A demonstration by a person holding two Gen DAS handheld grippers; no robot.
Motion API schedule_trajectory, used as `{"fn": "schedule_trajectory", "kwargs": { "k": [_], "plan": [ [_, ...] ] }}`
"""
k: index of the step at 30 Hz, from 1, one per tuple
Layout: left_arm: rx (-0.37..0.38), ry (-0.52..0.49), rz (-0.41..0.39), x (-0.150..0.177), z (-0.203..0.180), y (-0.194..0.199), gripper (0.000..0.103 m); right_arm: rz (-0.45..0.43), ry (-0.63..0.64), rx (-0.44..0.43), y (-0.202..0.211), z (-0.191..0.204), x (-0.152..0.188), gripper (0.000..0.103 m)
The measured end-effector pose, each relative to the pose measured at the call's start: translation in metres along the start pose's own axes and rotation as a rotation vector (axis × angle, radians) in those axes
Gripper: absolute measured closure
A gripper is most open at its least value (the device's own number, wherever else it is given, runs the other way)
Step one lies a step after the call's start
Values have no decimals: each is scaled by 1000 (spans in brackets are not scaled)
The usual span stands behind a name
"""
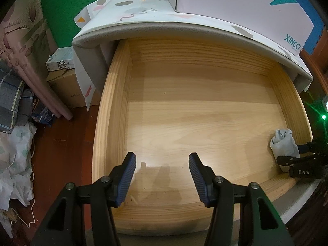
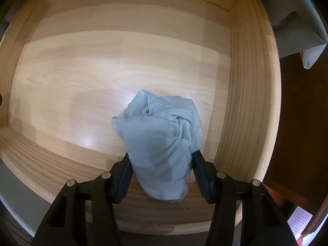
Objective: Take underwear out of drawer
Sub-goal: 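Lift the pale blue cloth with the right tool toward the white box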
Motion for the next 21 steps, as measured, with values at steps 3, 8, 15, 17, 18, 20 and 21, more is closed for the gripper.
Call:
{"fn": "schedule_trajectory", "kwargs": {
  "k": [3, 8, 15, 17, 18, 20, 21],
  "plan": [
    [0, -1, 1, 1, -1, 0, 48, -16, -7, -20, 4, 0, 1, 54],
    [0, 0, 3, 1, 0, 0, 48, -41, -1, -34, 12, 3, 3, 54],
    [0, 0, 5, 1, 0, 0, 48, -88, 0, -42, 30, 6, 7, 54],
    [3, 1, 5, 2, 0, 1, 48, -102, 3, -38, 36, 3, 9, 54],
    [2, 2, 5, 2, 0, 1, 48, -107, 5, -35, 39, 2, 9, 54],
    [0, 0, 5, 2, 0, 1, 48, -122, 4, -31, 47, 2, 11, 54],
    [-1, -1, 5, 2, 0, 1, 48, -130, 3, -38, 50, 0, 11, 54]
  ]
}}
Point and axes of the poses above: each gripper's, at about its wrist camera, not at the fingertips, and y roughly against the way its jaws point, z to its left, x to its underside, the point moved 6 cm from there along -y, roughly the way its jaws point, and after that the axes turned 3 degrees about -z, right-handed, at the moved point
